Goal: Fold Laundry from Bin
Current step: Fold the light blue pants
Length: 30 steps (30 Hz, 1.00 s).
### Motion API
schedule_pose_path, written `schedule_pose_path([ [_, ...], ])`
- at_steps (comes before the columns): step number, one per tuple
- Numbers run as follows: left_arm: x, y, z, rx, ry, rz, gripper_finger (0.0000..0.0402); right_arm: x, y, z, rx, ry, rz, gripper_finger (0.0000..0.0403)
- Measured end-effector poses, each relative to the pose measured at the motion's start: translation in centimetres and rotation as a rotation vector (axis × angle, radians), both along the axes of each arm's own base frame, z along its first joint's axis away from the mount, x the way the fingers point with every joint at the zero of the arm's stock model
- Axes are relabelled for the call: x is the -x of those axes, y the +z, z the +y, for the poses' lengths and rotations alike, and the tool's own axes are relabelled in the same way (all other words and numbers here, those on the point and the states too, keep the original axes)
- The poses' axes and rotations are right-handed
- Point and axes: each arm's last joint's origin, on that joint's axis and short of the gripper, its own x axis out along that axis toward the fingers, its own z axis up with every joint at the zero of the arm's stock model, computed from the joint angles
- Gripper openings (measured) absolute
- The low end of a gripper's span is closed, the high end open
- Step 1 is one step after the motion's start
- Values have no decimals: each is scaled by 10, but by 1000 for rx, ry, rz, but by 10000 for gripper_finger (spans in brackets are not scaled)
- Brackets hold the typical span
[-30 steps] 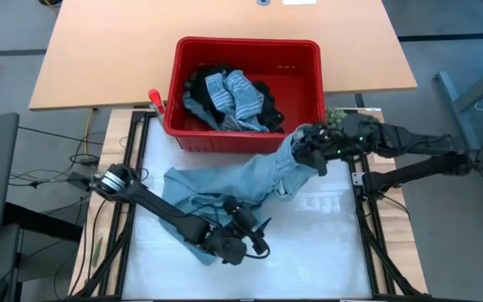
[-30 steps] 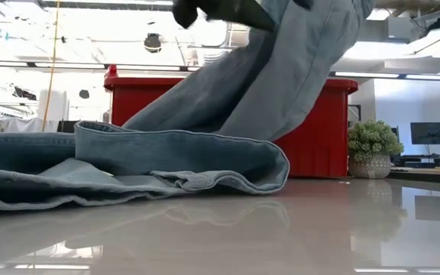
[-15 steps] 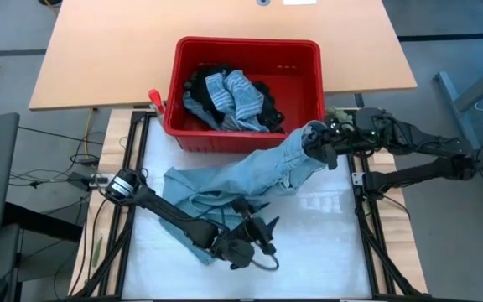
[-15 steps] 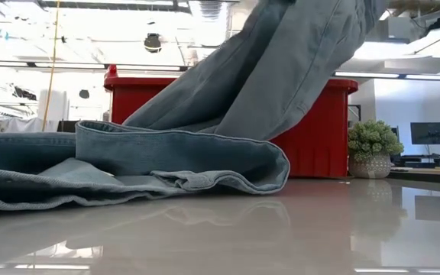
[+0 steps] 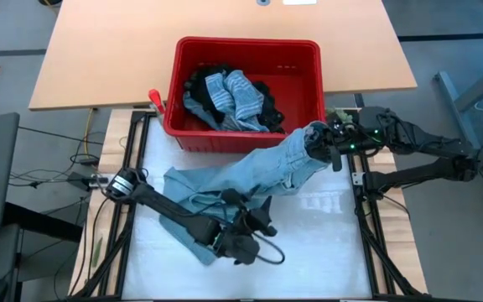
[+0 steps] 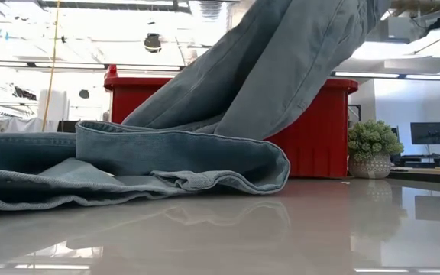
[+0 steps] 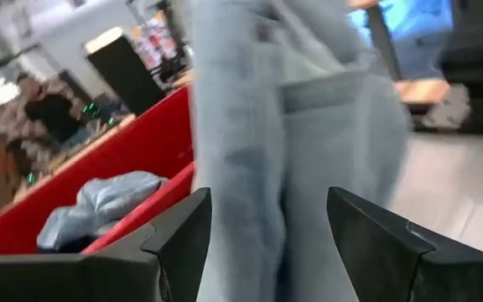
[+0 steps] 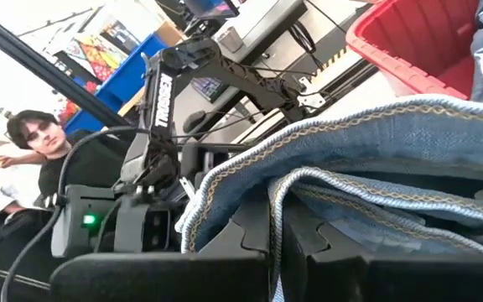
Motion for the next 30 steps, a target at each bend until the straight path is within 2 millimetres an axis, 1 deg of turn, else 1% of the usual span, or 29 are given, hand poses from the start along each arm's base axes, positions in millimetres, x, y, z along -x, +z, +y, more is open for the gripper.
schedule_pose_path([
  [4,-3,6,8,60,-45,-40,226,0,0,0,10,3,-1,27],
  [7,-5,0,14,112,-92,-28,226,0,0,0,12,4,-1,28],
  [12,-9,-16,30,383,-176,-60,226,0,0,-1,17,-3,3,28],
  [14,-9,-19,34,438,-177,-64,226,0,-1,-3,18,-12,3,28],
  [19,-10,-27,36,477,-196,-13,226,0,-1,-7,23,-31,4,28],
  [23,-16,-42,36,489,-182,-1,226,1,-1,-9,27,-35,3,28],
  [27,-23,-64,32,436,-172,42,226,0,0,-9,26,-36,0,28],
  [30,-27,-78,32,354,-118,50,226,0,0,-9,22,-37,-4,28],
])
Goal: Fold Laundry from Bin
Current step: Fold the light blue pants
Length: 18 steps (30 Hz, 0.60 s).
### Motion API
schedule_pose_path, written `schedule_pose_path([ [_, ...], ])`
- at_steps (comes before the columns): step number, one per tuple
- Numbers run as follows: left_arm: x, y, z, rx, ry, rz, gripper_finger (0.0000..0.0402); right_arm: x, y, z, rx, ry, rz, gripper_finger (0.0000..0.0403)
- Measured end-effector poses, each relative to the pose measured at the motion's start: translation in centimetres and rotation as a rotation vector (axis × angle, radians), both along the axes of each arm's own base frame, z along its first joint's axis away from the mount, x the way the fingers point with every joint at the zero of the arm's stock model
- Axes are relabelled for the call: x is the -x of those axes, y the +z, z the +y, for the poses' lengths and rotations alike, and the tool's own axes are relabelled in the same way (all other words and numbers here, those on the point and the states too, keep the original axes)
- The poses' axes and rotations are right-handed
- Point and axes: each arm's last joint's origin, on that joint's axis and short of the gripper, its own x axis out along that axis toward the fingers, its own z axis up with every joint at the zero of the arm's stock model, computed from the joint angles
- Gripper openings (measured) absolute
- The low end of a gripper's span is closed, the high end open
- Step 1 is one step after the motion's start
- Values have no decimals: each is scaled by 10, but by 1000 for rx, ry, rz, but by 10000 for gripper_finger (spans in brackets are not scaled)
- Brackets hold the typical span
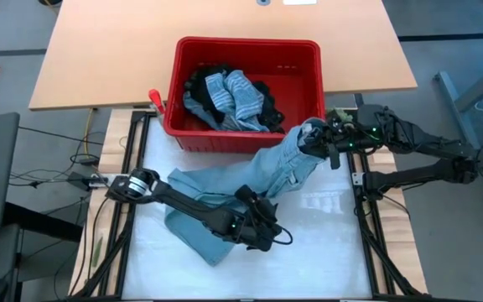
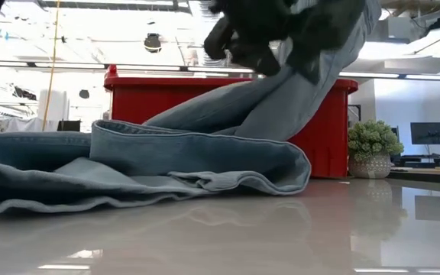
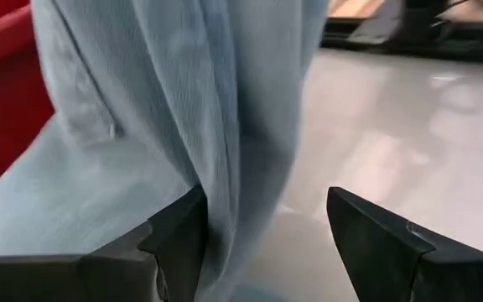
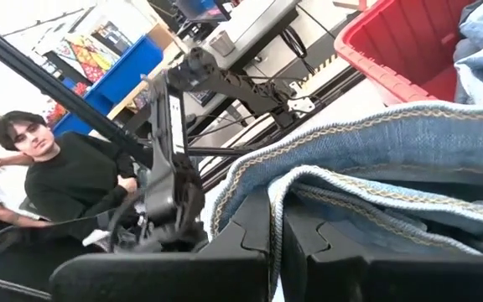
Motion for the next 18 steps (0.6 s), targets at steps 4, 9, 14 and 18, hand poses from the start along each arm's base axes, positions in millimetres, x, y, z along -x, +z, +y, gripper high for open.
schedule_pose_path([
  [4,-2,-5,1,-69,75,-24,226,0,2,0,-29,-9,-18,28],
  [9,-6,-7,15,-41,119,-51,226,-1,4,0,-47,-13,-42,28],
  [14,-9,-7,27,-12,151,-79,182,-1,5,0,-53,-17,-49,29],
  [18,-10,-6,29,17,161,-106,88,-1,5,0,-54,-17,-48,29],
])
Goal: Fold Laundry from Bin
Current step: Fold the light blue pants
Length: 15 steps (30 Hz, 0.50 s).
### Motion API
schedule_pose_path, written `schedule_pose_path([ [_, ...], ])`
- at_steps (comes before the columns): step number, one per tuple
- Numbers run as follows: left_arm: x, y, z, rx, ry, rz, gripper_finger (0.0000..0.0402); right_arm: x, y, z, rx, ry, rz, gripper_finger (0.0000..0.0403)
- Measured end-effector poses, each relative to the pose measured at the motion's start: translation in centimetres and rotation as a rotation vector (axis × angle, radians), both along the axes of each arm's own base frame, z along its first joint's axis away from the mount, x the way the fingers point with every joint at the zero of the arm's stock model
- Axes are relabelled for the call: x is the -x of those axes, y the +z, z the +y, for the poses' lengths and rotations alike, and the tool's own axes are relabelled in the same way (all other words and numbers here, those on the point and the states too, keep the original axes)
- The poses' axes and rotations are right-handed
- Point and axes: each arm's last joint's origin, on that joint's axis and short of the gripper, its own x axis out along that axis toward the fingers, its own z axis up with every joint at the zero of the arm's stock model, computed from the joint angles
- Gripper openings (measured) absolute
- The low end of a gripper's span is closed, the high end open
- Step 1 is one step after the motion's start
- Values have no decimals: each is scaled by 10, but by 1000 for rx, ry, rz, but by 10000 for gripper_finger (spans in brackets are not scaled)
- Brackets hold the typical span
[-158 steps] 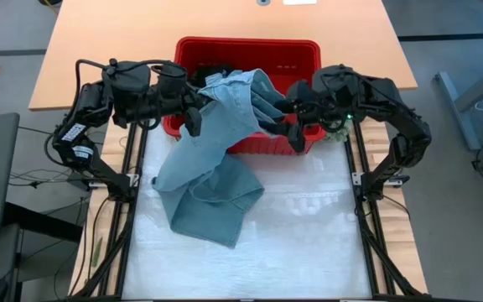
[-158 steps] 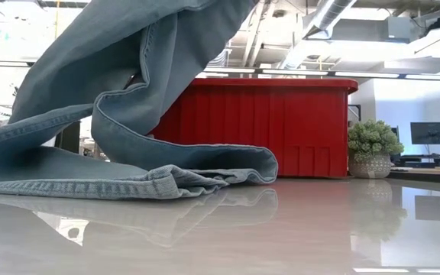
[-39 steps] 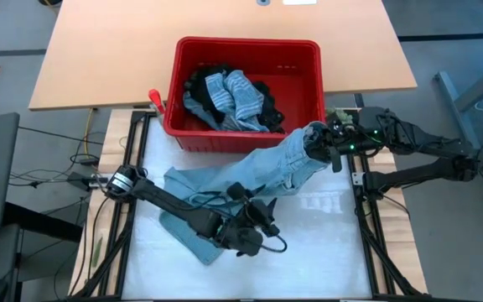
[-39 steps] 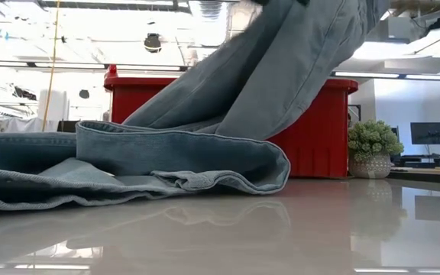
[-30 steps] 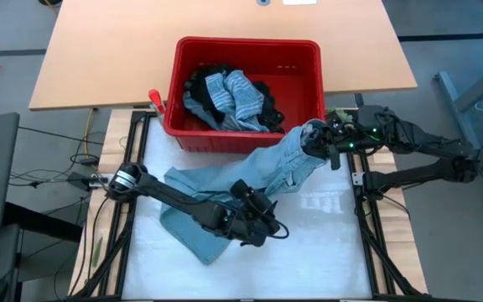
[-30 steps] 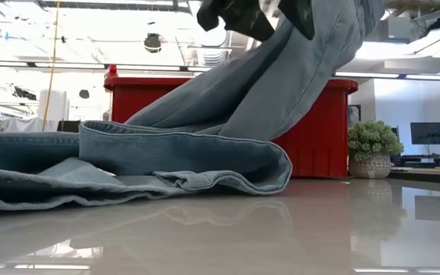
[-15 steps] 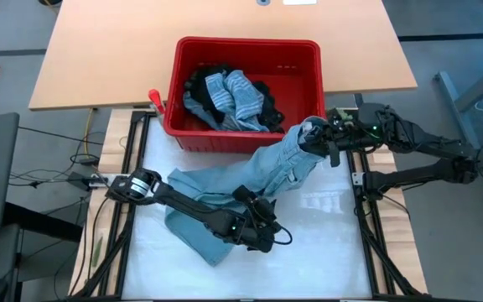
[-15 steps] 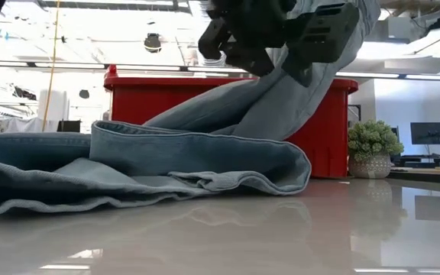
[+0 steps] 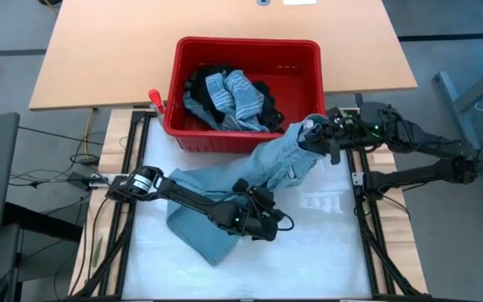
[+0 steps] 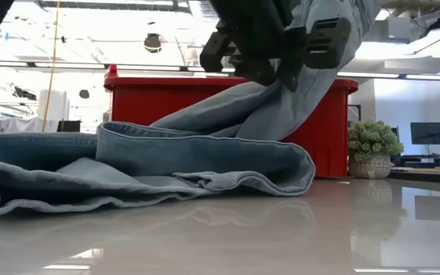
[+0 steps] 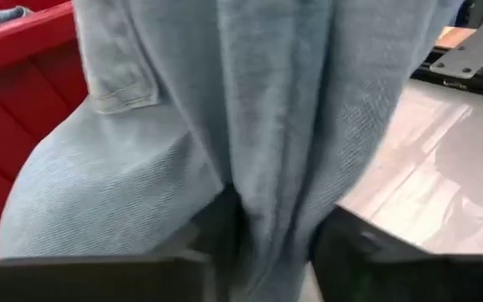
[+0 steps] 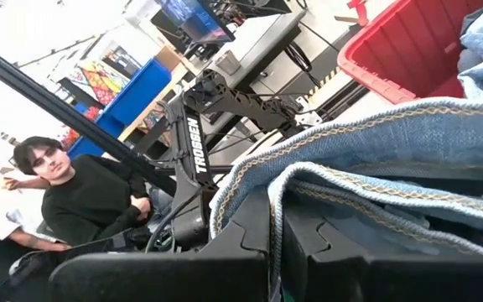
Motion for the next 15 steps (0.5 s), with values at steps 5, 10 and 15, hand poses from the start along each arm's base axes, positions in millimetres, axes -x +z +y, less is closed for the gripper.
schedule_pose_path([
  [5,-6,15,-4,70,-63,-28,9,0,2,0,8,11,-22,40],
  [10,-10,57,-18,40,-131,5,3,0,8,2,25,86,-77,86],
  [15,-2,111,-25,8,-163,41,2,11,36,7,112,207,-187,157],
])
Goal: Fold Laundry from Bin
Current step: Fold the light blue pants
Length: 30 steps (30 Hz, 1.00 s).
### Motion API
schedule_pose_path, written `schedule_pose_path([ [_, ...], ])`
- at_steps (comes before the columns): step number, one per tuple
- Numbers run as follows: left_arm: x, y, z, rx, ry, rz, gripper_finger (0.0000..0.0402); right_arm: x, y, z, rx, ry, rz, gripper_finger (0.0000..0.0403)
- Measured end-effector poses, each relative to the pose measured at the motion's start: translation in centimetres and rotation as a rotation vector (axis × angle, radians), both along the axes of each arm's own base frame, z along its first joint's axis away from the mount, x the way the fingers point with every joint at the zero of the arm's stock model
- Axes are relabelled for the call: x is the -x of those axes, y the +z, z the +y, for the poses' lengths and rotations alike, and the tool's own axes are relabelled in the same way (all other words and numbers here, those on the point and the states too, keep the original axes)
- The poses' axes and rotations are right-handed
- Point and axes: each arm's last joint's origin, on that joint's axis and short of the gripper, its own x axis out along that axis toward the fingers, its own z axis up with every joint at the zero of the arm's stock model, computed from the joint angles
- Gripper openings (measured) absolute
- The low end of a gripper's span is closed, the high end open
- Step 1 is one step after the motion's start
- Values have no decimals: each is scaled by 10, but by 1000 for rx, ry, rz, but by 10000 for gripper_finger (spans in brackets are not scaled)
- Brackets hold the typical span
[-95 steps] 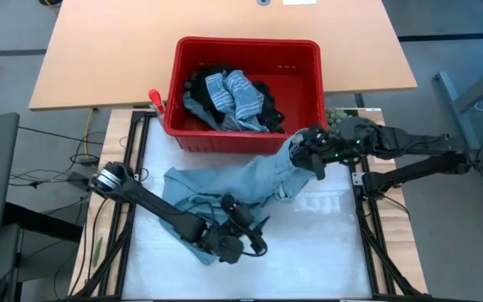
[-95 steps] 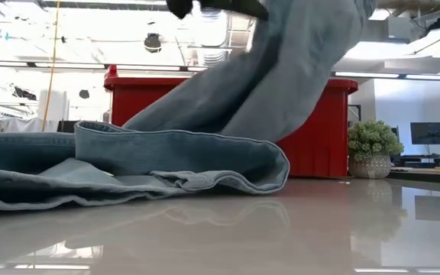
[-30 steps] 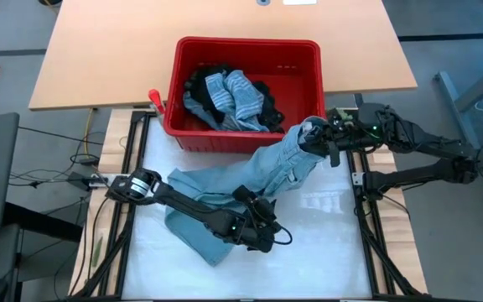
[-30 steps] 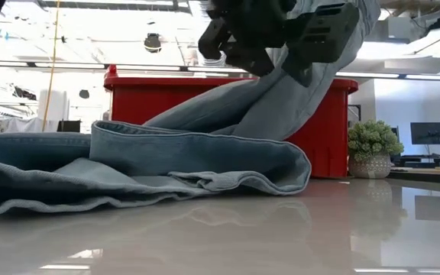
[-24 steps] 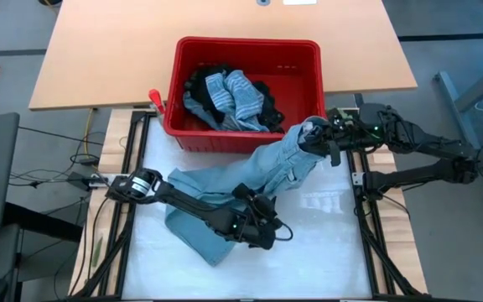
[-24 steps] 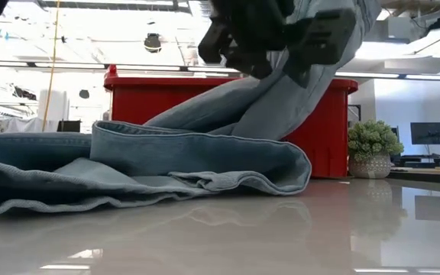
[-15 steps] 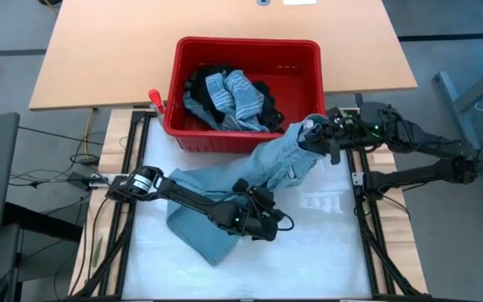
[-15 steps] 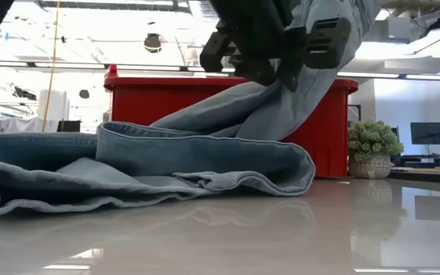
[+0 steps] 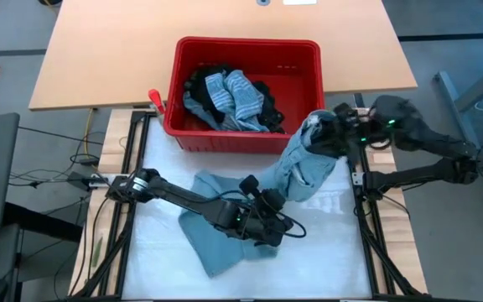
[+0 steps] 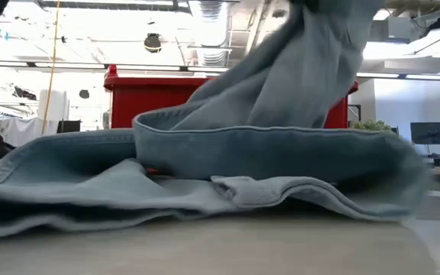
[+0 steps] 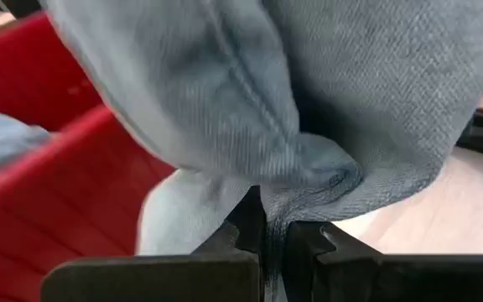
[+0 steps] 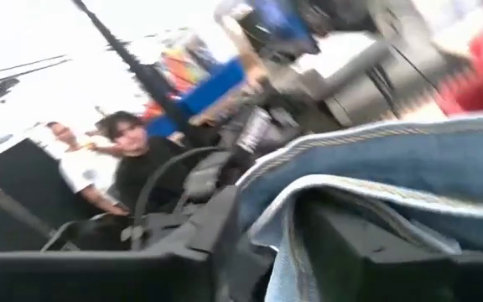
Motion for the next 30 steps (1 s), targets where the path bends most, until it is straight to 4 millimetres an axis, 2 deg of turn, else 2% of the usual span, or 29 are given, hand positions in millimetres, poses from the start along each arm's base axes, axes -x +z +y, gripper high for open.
schedule_pose_path([
  [4,11,40,-4,6,-3,-43,1,23,42,5,149,43,-185,216],
  [7,19,67,-7,45,-23,-155,1,47,74,7,228,-4,-296,244],
  [11,35,102,-8,141,-81,-307,0,82,107,9,344,-116,-410,254],
  [15,51,139,-8,215,-134,-491,0,111,126,14,396,-178,-504,255],
  [19,66,169,-5,196,-150,-607,0,124,125,17,396,-160,-476,255],
  [22,76,190,3,152,-161,-678,0,125,115,18,382,-132,-385,255],
  [25,88,213,17,138,-213,-762,0,117,102,16,356,-98,-269,256],
  [30,107,240,34,169,-286,-899,0,91,69,11,280,-37,-47,256],
])
